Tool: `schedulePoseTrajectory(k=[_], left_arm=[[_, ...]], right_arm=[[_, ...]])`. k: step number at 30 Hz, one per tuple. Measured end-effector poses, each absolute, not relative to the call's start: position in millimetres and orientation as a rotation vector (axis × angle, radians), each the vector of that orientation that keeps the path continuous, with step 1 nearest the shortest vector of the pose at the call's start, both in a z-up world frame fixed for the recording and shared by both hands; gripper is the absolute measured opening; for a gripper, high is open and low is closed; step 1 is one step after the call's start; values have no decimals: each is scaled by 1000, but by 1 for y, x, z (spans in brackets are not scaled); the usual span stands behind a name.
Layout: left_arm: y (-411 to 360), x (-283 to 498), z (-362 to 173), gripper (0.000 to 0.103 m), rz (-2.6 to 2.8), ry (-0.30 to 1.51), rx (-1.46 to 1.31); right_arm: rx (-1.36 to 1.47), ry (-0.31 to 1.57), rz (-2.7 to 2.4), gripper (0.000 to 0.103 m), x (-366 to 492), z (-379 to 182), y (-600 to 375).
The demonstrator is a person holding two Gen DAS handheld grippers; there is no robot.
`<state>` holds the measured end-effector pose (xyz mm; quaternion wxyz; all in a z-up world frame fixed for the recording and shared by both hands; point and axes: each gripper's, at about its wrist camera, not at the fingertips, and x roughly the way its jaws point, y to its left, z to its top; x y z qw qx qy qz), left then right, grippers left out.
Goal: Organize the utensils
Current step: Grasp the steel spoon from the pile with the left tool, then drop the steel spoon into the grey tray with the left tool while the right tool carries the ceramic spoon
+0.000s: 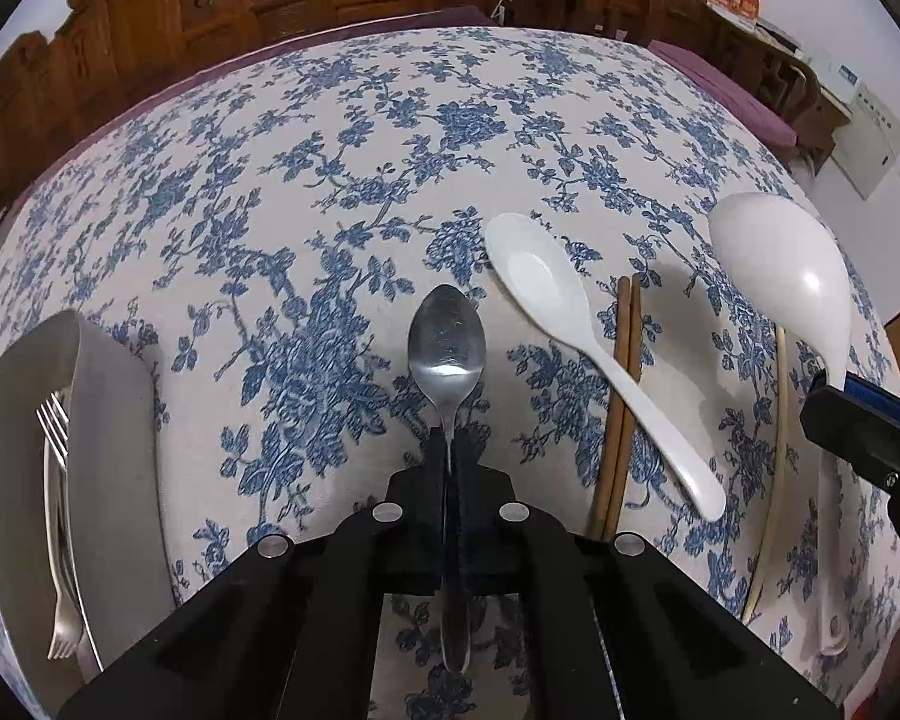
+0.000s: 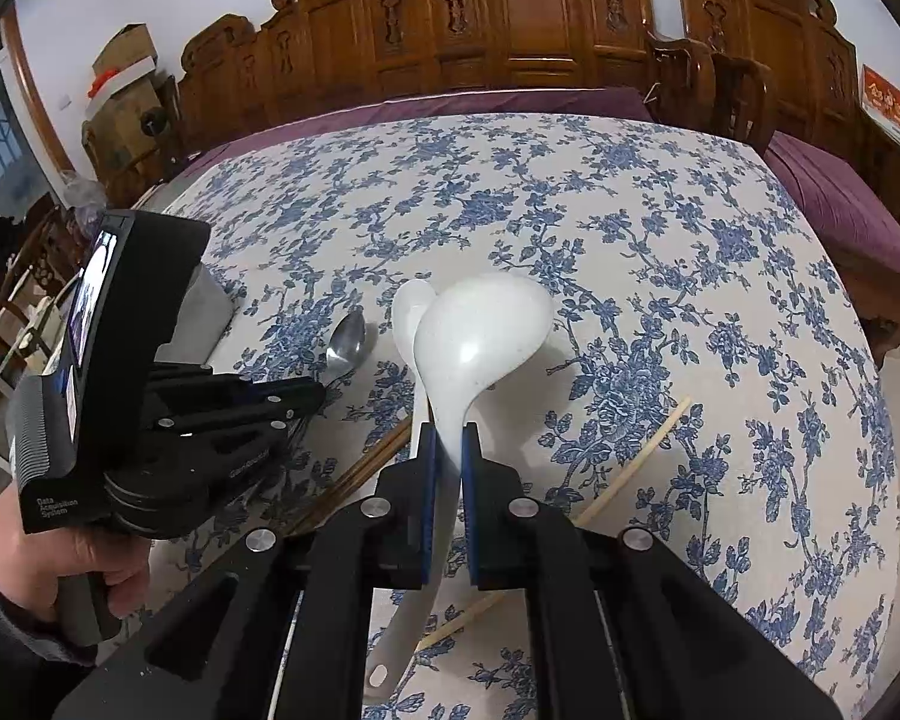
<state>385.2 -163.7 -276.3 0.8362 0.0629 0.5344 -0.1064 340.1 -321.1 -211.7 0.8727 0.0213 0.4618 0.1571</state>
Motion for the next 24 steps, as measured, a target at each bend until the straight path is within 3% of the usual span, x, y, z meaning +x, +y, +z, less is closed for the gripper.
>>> schedulePoseTrajectory(k=[24], left_arm=[[-68, 331, -194, 2, -287, 943, 66]], right_arm=[[-22, 917, 388, 10, 344, -177, -234]])
